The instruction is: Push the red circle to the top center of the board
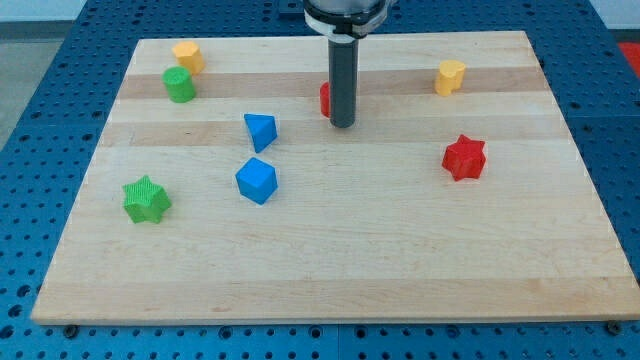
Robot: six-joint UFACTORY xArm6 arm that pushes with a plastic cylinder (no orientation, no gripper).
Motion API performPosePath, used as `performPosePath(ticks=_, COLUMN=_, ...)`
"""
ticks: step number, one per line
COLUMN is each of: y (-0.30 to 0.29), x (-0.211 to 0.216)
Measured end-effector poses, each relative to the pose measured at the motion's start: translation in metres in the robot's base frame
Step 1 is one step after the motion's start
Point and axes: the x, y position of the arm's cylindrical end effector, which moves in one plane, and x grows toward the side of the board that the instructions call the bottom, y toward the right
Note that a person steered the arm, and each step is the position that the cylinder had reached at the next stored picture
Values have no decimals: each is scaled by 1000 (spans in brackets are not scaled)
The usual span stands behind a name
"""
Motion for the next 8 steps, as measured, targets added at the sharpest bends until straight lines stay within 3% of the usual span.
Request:
performPosePath(ticks=6, y=-24, x=-39)
performPosePath(ticks=8, y=-26, x=-82)
